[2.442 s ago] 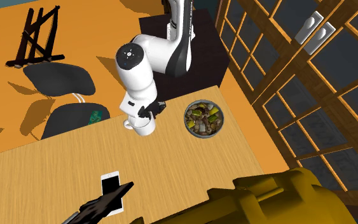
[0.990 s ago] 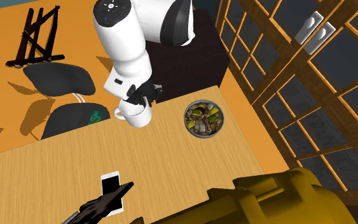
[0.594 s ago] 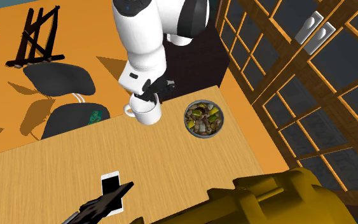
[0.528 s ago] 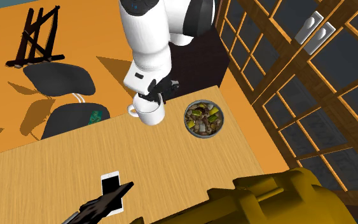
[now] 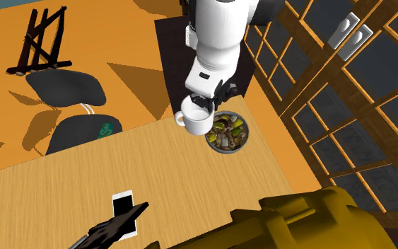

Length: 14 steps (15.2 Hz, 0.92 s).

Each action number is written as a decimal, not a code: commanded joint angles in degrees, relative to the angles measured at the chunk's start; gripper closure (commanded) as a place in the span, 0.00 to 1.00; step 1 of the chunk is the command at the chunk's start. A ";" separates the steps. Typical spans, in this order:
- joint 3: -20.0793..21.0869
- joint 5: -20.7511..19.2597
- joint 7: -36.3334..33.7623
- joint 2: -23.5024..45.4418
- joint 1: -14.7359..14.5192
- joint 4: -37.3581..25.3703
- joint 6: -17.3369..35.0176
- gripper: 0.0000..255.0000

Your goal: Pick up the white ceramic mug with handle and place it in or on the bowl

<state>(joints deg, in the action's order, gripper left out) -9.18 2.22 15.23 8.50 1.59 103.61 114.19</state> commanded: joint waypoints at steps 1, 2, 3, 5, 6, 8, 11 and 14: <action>1.10 -0.29 -2.86 -0.05 -1.56 -0.27 -0.24 1.00; 1.63 -0.43 -4.18 -0.03 -2.29 -0.59 -0.51 1.00; 2.16 -0.56 -5.49 0.05 -3.02 -0.97 -0.80 1.00; 3.18 -0.80 -8.08 0.36 -4.50 -1.95 -1.43 1.00; 3.69 -0.92 -9.37 0.60 -5.23 -2.55 -1.77 1.00; 4.11 -1.00 -10.39 0.96 -5.81 -2.48 -1.33 1.00; 4.13 -0.94 -10.34 1.42 -5.80 -0.76 0.85 1.00; 4.14 -0.86 -10.28 2.02 -5.79 0.79 3.00 1.00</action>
<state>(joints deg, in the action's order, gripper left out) -5.03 1.33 4.90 10.30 -4.23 103.81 116.31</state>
